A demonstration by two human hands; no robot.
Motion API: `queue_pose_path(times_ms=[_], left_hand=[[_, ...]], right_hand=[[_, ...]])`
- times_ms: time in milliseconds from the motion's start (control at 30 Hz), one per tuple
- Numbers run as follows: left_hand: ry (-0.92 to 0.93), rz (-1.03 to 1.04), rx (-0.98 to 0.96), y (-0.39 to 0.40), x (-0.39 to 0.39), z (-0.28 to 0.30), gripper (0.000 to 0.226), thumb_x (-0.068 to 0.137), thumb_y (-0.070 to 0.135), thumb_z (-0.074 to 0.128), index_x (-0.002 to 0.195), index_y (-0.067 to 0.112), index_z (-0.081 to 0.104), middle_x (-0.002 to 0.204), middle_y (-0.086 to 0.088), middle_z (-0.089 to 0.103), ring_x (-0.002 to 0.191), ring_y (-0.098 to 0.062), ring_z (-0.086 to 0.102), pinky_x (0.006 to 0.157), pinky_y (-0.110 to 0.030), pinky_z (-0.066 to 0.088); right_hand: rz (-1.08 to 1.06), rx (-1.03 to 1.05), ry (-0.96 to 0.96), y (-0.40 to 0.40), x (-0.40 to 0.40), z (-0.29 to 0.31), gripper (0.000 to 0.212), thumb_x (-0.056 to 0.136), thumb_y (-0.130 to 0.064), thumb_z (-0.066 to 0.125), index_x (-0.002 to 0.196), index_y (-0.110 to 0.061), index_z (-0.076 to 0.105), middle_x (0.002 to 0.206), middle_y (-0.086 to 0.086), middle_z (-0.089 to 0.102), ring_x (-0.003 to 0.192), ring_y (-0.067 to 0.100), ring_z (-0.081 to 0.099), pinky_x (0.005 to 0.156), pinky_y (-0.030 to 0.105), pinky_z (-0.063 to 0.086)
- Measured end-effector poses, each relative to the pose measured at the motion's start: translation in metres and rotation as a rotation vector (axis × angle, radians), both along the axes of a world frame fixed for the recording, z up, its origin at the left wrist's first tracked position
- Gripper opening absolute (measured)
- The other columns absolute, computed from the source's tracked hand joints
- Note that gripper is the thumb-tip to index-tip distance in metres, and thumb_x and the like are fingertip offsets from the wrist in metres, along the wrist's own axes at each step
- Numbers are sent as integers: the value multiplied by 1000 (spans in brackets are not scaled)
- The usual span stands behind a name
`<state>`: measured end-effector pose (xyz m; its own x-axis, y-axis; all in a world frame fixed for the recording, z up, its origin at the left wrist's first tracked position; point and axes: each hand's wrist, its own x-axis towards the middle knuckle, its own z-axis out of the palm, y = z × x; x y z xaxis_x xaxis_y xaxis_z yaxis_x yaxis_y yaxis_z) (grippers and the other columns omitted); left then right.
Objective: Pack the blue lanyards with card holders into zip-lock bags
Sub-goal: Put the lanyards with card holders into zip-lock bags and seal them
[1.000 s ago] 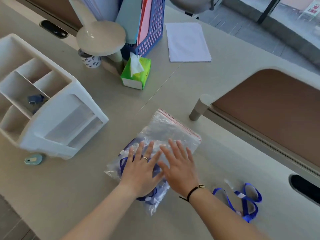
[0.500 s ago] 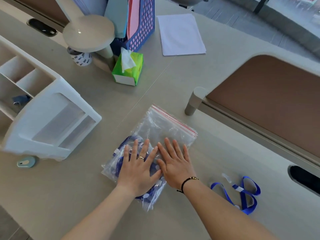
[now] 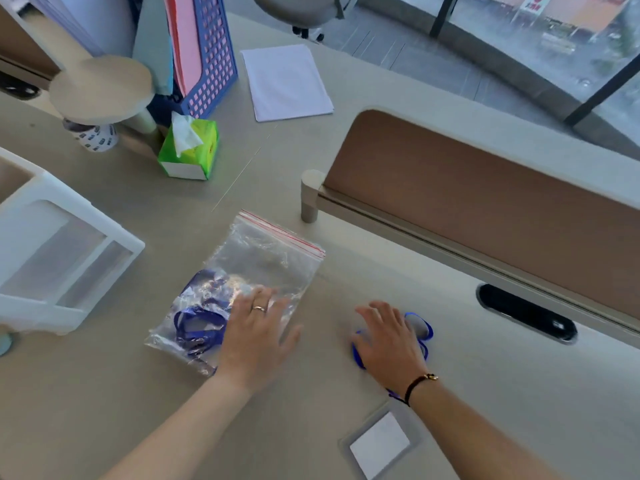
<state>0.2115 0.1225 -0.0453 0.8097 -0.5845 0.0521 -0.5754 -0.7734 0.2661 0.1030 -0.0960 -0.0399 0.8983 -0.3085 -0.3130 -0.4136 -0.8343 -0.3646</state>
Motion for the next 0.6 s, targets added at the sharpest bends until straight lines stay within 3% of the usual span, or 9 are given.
queue_pose_path(times_ms=[67,133,167,300,367,433,533,600], left_hand=[[56,-54,-30,-19,-34,6,49,82,55,53,103,14,72,106,-7,72,97,-33,68,86,-44,54],[176,-88,19,-36,-71,7,52,77,64,52,96,20,71,90,1,71,82,-27,68,71,-38,56],[256,-91,55,-45,-88,8,57,74,70,50,97,22,70,89,4,70,83,-25,68,70,-37,54],[551,-40,236,-69,-147,5,86,60,84,51,125,28,48,121,11,53,118,-17,50,93,-31,38],[581,21,259,-72,-172,2,90,54,82,61,124,28,44,120,12,49,118,-15,48,93,-28,37],[550,79,281,-73,-191,-1,86,53,76,69,121,28,44,118,12,50,116,-15,48,92,-27,37],[531,148,306,-75,-201,-5,73,58,68,75,113,28,48,115,11,52,113,-15,47,92,-26,36],[568,184,303,-77,-203,-4,68,58,61,78,109,26,49,111,10,51,112,-15,46,92,-26,38]], right_hand=[[-228,-3,41,-26,-31,3,47,88,-46,56,131,-30,50,135,-4,45,125,21,43,105,33,35],[-319,-15,108,-44,-53,4,60,83,-53,63,136,-32,45,138,-4,43,126,21,41,106,35,36],[-322,-1,140,-49,-61,4,69,80,-57,65,140,-33,41,144,-3,38,129,22,39,108,37,36],[-255,42,218,-56,-68,-2,90,71,-66,67,147,-38,29,151,1,23,136,27,30,112,41,31],[-241,-6,207,-54,-69,-6,82,74,-60,67,146,-37,34,148,2,27,133,26,33,111,39,33],[-253,-22,158,-50,-74,-11,59,81,-48,65,136,-35,48,136,0,38,123,24,43,104,36,38],[-326,55,100,-45,-91,-14,22,89,-33,61,111,-29,67,111,-1,49,99,25,56,79,33,45],[-395,136,101,-44,-107,-13,13,90,-24,57,96,-23,69,101,2,53,84,27,56,65,30,41]])
